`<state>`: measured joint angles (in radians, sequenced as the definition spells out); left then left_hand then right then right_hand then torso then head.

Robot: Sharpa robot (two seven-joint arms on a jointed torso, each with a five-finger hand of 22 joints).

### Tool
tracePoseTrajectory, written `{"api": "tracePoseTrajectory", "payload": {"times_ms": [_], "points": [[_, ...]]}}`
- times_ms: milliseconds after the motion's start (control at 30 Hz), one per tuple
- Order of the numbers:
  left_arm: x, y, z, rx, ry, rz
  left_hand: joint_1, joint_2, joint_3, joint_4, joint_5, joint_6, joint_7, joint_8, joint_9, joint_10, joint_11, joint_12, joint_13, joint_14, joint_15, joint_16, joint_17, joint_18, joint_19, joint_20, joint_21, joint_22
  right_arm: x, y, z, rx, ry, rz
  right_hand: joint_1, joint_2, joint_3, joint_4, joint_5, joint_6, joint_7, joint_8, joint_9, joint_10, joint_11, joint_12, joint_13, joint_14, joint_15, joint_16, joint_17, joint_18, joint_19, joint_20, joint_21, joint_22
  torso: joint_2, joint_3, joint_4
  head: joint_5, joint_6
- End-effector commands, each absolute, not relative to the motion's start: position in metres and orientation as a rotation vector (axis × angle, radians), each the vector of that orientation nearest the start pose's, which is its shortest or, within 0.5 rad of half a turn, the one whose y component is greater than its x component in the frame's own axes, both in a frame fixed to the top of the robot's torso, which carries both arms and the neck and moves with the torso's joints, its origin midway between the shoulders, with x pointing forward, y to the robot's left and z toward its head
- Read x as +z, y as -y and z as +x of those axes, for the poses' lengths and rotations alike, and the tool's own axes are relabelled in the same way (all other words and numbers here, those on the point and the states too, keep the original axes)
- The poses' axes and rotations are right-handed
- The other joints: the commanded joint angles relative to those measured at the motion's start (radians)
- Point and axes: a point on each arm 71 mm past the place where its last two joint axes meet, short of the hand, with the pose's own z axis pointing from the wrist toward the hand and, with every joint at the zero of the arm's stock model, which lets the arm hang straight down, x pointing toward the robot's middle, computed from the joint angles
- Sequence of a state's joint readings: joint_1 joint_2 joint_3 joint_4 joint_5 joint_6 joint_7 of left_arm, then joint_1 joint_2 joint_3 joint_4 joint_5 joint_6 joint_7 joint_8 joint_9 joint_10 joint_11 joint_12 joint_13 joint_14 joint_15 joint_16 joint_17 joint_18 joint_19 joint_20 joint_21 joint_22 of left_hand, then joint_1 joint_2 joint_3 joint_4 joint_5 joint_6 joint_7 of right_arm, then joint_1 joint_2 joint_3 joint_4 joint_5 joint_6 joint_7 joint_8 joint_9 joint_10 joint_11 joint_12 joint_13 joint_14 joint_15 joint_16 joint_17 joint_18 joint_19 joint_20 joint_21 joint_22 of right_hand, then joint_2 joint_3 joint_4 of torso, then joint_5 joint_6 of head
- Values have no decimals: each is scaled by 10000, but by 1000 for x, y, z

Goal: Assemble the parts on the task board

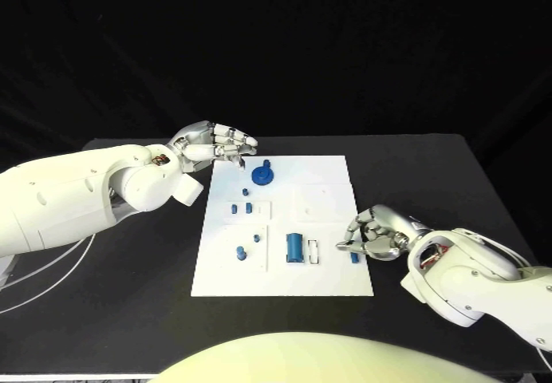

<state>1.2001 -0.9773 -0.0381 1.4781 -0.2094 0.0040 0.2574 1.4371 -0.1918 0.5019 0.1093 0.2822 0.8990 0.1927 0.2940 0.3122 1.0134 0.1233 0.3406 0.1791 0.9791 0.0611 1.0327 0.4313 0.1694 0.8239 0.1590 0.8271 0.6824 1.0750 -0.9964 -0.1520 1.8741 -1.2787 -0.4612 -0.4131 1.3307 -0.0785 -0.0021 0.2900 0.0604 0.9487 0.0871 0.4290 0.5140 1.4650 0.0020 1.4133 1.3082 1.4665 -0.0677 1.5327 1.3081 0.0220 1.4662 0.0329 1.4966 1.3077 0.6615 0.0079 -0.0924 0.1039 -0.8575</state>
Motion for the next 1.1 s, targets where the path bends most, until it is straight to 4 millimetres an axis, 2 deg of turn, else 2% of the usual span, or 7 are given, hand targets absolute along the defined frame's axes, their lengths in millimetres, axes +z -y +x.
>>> {"api": "tracePoseTrajectory", "payload": {"times_ms": [33, 167, 233, 333, 433, 667, 1100], "points": [[-182, -268, 482, -15517, -16772, -9140, -289, -80, -154, 180, -9, -61, -14, 58, -18, -46, 58, -3, -5, 0, 18, -27, 29, 119, 55, 42, -138, -64, -243, 210, 376, 6563, -18941, 2705, -13, -162, 114, -3, 13, -84, 8, -101, -42, 186, 75, -51, 1631, 848, 69, -49, 1687, -71, 900, 52, -49, 2429, 2, 12, -13, -67, 45], [-182, -266, 481, -15630, -16697, -9112, -609, -310, -483, 482, -81, -110, -28, 76, -11, -68, 53, 28, 19, 7, 37, 12, 82, 130, 139, 100, -450, -288, -246, 228, 374, 5962, -18856, 2593, -15, -228, 161, -7, 12, -85, 19, -135, -56, 157, 87, -102, 1602, 847, 82, -50, 1687, -67, 896, 66, -71, 2423, 2, 26, -16, -132, 66], [-182, -266, 481, -15676, -16678, -9103, -686, -385, -643, 619, -120, -132, -33, 88, -4, -83, 54, 49, 37, 6, 41, 26, 105, 134, 217, 115, -604, -406, -248, 234, 372, 5637, -18758, 2346, -30, -309, 213, -1, 11, -69, 27, -161, -67, 133, 96, -143, 1580, 848, 93, -49, 1690, -65, 894, 79, -78, 2421, 5, 17, -10, -165, 75], [-182, -265, 480, -15755, -16661, -9097, -843, -460, -971, 964, -114, -178, -35, 103, 2, -114, 46, 105, 83, -1, 51, 45, 146, 136, 376, 136, -893, -630, -253, 238, 369, 5231, -18656, 1855, -75, -489, 345, 9, 13, 43, 16, -160, -64, 73, 94, -245, 1524, 840, 98, -64, 1663, -57, 886, 99, -120, 2411, 11, 17, -17, -197, 87], [-183, -265, 480, -15794, -16658, -9105, -869, -473, -1132, 1126, -110, -196, -39, 111, 5, -136, 52, 136, 111, -5, 53, 52, 165, 136, 459, 139, -1024, -732, -260, 238, 365, 5010, -18721, 1598, -135, -560, 479, 16, 15, 179, -18, -123, -48, 79, 70, -239, 1531, 842, 84, -61, 1674, -59, 889, 101, -102, 2415, 14, 18, 5, -228, 66], [-184, -266, 480, -15767, -16694, -9149, -831, -433, -1192, 1206, -102, -193, -46, 124, 9, -144, 46, 158, 128, -7, 51, 55, 176, 137, 512, 138, -1096, -789, -269, 230, 361, 4941, -18813, 1445, -317, -673, 669, 26, 13, 404, -95, -18, 1, 101, 6, -217, 1547, 847, 35, -54, 1694, -64, 896, 74, -71, 2423, 16, 8, 24, -211, 39], [-186, -270, 481, -15579, -16787, -9266, -674, -343, -1221, 1262, -85, -184, -55, 145, 16, -161, 38, 182, 149, -8, 41, 58, 190, 139, 594, 128, -1184, -859, -268, 219, 359, 5249, -18479, 1672, -812, -718, 877, 46, 13, 569, -184, 124, 76, 143, -73, -174, 1577, 857, -37, -37, 1736, -72, 908, 11, -25, 2435, 12, 1, 22, -172, -8]]}}
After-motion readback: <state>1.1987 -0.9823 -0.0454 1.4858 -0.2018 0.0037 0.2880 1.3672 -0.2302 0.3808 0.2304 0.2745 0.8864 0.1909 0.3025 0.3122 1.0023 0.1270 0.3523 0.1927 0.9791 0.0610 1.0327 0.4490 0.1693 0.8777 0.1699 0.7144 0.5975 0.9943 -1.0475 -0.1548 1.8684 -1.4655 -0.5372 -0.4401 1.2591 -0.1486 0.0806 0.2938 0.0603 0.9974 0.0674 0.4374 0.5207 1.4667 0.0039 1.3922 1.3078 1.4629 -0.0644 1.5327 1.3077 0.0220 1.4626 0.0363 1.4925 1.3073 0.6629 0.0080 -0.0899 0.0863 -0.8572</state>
